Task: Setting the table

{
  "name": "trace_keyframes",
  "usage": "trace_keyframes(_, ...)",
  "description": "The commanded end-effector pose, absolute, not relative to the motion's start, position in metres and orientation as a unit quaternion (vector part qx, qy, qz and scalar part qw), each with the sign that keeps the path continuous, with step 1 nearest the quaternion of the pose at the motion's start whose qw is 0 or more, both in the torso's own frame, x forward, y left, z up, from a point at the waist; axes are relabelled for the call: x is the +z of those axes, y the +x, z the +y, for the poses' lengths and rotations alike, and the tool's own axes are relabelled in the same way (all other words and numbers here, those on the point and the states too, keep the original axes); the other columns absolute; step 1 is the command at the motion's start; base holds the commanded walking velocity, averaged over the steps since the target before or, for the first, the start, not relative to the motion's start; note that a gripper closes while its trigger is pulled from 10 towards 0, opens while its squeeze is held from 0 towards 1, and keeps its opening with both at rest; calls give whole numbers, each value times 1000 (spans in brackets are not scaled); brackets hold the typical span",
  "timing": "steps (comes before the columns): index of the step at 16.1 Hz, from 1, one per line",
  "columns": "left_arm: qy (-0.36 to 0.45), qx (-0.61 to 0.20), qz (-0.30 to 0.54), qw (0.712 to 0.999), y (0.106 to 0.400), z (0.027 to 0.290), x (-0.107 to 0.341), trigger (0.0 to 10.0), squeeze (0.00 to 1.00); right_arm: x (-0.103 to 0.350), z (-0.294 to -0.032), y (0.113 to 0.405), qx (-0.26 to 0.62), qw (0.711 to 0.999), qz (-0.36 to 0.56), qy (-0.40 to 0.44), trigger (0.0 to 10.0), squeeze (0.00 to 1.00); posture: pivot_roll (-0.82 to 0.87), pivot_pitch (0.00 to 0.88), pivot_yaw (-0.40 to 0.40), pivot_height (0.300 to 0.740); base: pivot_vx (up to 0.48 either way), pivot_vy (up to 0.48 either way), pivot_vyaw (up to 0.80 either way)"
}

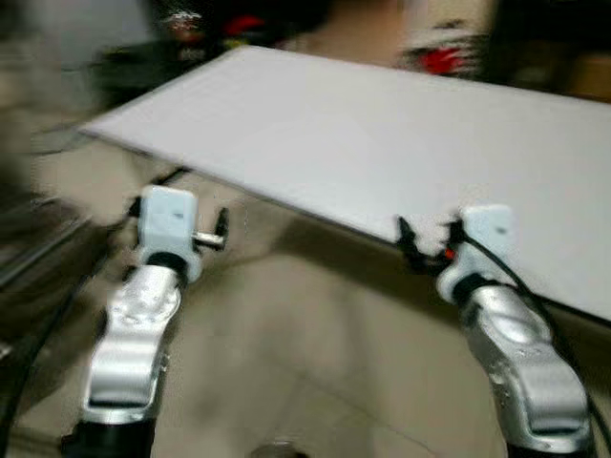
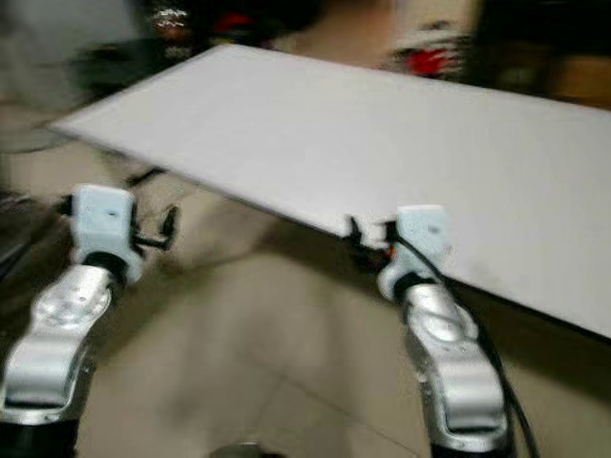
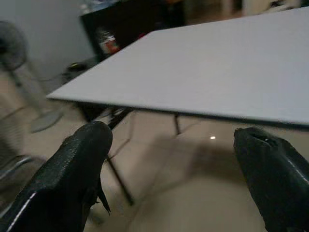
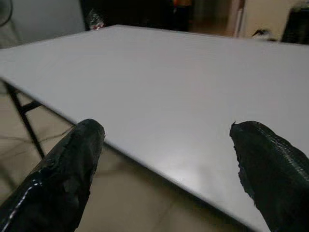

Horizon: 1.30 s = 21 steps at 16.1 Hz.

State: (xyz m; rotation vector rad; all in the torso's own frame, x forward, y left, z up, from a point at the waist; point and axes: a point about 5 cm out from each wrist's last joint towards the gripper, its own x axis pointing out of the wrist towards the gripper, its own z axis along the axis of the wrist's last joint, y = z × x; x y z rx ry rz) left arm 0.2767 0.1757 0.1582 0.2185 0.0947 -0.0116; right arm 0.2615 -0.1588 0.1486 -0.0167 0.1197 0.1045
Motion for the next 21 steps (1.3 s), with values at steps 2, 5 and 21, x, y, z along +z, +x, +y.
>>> trace_keyframes(2,115,2,45,992,277,181,161,10000,0,154,-154,263,62,997,47,-7,10000,0,26,0,61,740,0,311,800)
trace_keyframes(5,116,5,45,992,276,183,161,10000,0,155,-152,265,69,997,46,-6,10000,0,36,0,55,740,0,317,800)
trace_keyframes(21,106,12,20,994,291,182,171,10000,0,154,-146,274,83,996,37,8,10000,0,29,0,83,740,0,225,800)
